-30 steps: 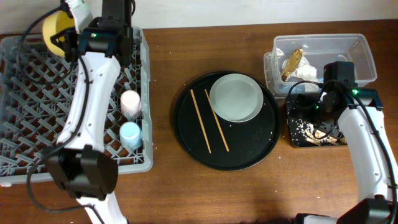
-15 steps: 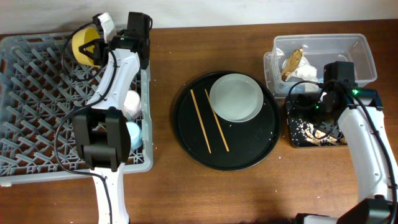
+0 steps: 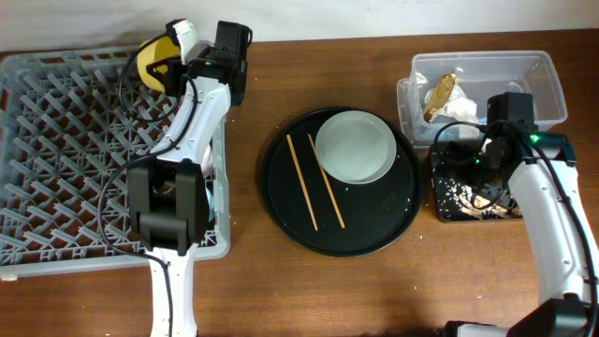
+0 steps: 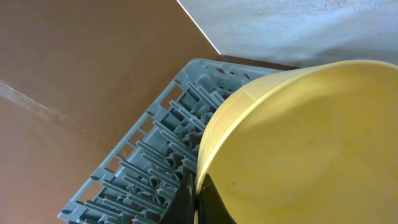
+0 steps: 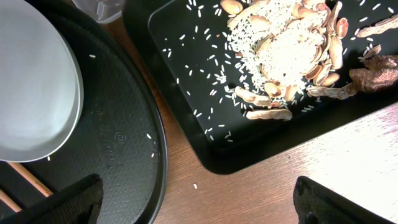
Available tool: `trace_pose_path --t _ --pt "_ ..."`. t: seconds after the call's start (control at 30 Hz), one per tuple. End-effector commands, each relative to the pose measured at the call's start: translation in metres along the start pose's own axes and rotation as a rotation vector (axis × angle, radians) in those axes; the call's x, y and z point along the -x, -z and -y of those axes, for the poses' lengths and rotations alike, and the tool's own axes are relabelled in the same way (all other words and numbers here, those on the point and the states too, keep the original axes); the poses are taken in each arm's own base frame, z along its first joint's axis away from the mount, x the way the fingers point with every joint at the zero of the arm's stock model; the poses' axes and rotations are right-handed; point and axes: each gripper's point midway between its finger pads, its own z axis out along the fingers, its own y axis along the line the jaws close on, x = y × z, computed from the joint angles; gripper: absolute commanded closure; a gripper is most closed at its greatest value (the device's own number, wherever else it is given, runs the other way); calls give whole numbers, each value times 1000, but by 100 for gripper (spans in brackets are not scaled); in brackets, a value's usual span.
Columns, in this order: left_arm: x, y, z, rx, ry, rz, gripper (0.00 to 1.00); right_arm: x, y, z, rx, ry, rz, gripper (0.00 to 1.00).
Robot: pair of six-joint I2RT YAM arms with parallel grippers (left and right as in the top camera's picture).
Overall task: Sort waste into correct bins and load items into the dishwasher rack
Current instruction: 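Carry the yellow bowl to the rack's back corner with the left gripper, then release the bowl and move the left gripper back to the white plate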
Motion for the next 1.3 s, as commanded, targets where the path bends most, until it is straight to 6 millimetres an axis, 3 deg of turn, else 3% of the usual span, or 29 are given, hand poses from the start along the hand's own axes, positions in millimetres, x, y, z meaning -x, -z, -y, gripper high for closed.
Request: trace_pose_path --t 0.0,0.2,0.5,0.57,0.6,0.63,0.77,0.83,1.0,1.07,1.13,1.2,1.27 --pt "-3 1 9 -20 0 -4 100 0 1 4 -12 -13 6 2" --pt "-24 -1 30 -20 -72 -15 100 0 1 4 -12 -13 6 2" --pt "-27 35 50 -70 -131 28 98 0 1 4 -12 -13 6 2" --pt "-26 38 51 -74 -133 31 72 0 1 4 -12 -13 6 2" --pt "-26 40 52 -76 -141 34 50 0 1 4 -12 -13 6 2" --pt "-26 42 53 -79 -176 38 36 0 1 4 -12 -13 6 2" --pt "-22 58 59 -103 -278 65 7 0 1 4 -12 -13 6 2" --pt "-14 70 65 -150 -316 79 2 0 1 4 -12 -13 6 1" --pt "18 121 78 -465 -335 58 1 0 1 4 -12 -13 6 2" --pt "22 159 83 -742 -355 -1 1 0 1 4 -12 -13 5 2" --pt "6 220 87 -1147 -399 -126 1 0 1 4 -12 -13 6 2" --pt "-22 266 85 -1395 -413 -299 1 0 1 4 -12 -13 6 2" --pt "-48 274 75 -1371 -341 -528 1 0 1 4 -12 -13 6 2"
